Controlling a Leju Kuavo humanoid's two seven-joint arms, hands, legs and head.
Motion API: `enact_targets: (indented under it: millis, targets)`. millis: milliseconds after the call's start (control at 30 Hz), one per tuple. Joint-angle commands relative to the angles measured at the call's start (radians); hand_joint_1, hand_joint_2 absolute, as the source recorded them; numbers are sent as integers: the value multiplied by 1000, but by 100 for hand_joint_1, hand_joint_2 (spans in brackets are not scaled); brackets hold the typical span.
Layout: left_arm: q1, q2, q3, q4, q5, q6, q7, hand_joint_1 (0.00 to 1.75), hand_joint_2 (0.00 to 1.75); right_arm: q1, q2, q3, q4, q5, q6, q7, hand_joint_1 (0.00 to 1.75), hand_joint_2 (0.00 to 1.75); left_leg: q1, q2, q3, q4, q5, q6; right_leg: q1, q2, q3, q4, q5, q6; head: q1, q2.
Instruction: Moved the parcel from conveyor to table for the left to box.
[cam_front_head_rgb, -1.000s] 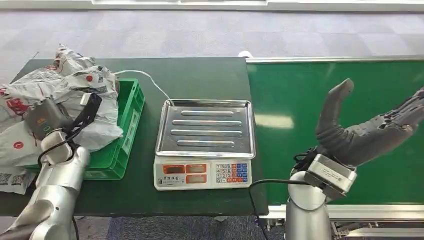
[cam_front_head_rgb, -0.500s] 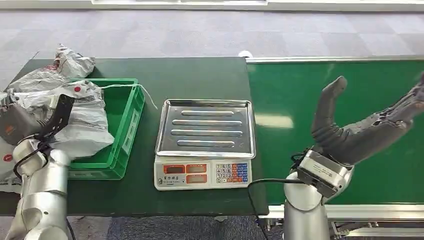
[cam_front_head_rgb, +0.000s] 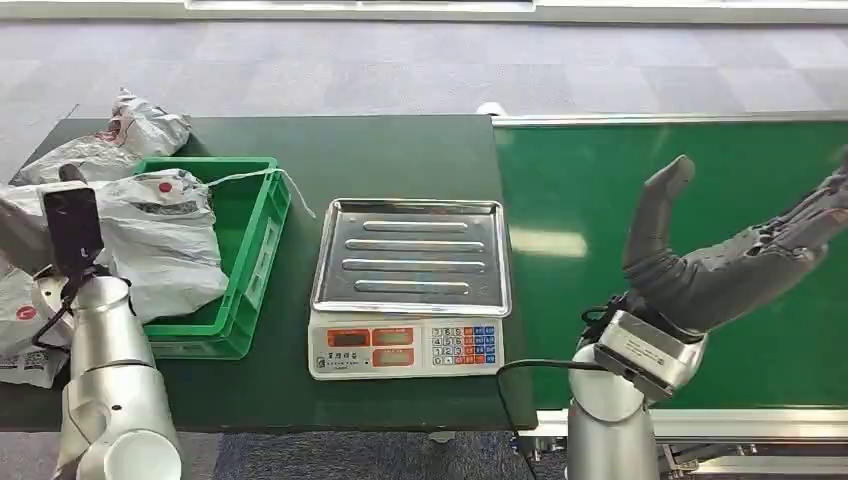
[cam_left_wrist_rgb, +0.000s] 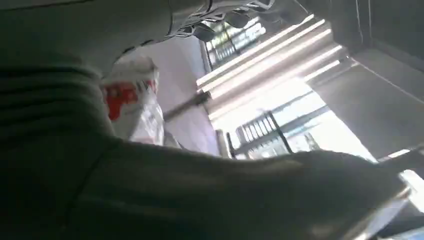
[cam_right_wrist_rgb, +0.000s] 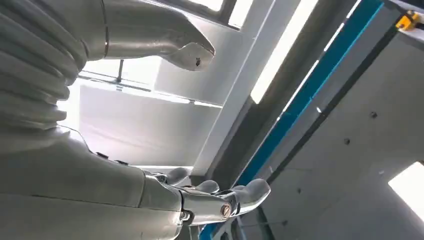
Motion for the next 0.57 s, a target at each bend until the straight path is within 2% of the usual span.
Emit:
enact_targets:
  millis: [33, 300, 400, 433, 467, 500, 533, 567]
  targets:
    - [-8, -71, -107, -127, 112, -77, -15, 0, 0, -1, -2, -40, 47, -15, -2, -16, 0, 175, 1, -1, 1, 0, 0, 1, 1, -2, 2, -2, 0, 0, 0, 0]
    - [-8, -71, -107, -127, 112, -77, -15, 0, 0, -1, -2, -40, 47, -15, -2, -16, 0, 175, 1, -1, 1, -1, 0, 0, 1, -2, 2, -2, 0, 0, 0, 0]
    - [154, -85, -325, -441, 406, -292, 32, 0, 0, 5, -2, -46, 72, -83, -2, -53, 0, 175, 1, 1, 1, -1, 0, 1, 1, -1, 1, -2, 0, 0, 0, 0]
    - [199, -70, -389, -502, 451, -307, 54, 0, 175, -30, -2, -16, 75, -68, -2, 15, 0, 175, 1, 2, 2, -3, 0, 1, 1, 0, 3, -4, 1, 0, 0, 0]
    - [229, -67, -436, -543, 463, -317, 71, 0, 175, 18, -2, -15, 93, -161, -2, -66, 0, 175, 1, 4, 0, -1, -1, 1, 1, 3, 0, -2, 1, 0, 0, 0]
    - [264, -57, -483, -585, 480, -344, 89, 0, 175, 21, -2, -3, 102, -191, -2, -73, 0, 175, 1, 4, 1, -1, -1, 1, 1, 3, 1, -2, 0, 0, 0, 0]
    - [346, -26, -597, -668, 504, -434, 100, 0, 175, 32, -2, 56, 122, -260, -2, -73, 0, 175, 1, 2, 1, -1, -1, 1, 1, 1, 2, -2, 0, 0, 0, 0]
    - [376, -11, -644, -689, 520, -506, 85, 0, 175, 40, -2, 95, 142, -298, -2, -73, 0, 175, 1, 4, 4, -3, -1, 1, 1, 2, 4, -5, 0, 0, 0, 0]
